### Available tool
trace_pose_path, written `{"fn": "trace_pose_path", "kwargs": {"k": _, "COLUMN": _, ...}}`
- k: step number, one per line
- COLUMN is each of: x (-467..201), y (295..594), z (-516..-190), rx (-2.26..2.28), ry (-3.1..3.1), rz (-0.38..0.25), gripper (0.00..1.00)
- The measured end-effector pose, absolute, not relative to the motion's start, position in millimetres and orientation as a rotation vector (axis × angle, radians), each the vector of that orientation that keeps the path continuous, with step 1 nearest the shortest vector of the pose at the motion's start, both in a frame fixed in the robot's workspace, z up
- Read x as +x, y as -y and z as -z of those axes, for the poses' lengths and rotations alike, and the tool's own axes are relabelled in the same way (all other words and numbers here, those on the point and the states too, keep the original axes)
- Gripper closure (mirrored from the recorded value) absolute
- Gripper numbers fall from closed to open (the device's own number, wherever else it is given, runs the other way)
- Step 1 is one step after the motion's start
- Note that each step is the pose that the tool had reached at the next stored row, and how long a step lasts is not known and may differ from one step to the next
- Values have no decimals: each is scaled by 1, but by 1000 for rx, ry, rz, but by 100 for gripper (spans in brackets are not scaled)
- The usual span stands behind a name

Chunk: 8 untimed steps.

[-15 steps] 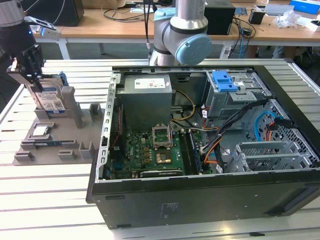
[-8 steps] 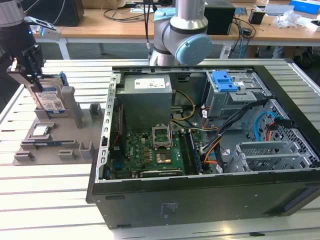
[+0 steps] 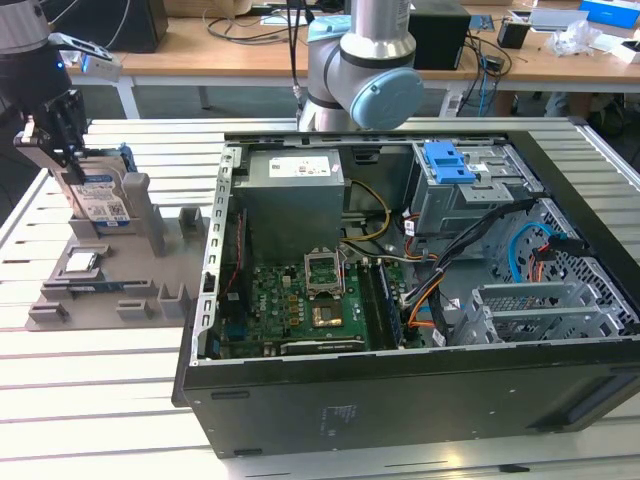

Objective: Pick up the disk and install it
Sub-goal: 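Pick up the disk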

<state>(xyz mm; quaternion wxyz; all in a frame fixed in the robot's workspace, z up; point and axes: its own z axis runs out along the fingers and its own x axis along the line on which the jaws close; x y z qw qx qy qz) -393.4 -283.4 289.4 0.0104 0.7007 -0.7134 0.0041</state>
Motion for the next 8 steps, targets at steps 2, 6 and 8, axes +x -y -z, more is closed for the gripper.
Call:
{"fn": "trace_pose_path", "kwargs": {"k": 2, "x": -393, "y": 283, "z": -290, "rx": 2187, "ry": 2227, "rz": -13, "gripper": 64}}
{"fn": "trace_pose_path", "kwargs": {"k": 6, "x": -393, "y": 283, "z": -302, "rx": 2187, "ry": 2227, "rz": -13, "gripper": 64}}
{"fn": "trace_pose_path", "kwargs": {"k": 8, "x": -393, "y": 283, "z": -307, "rx": 2187, "ry": 2226, "rz": -13, "gripper": 64}}
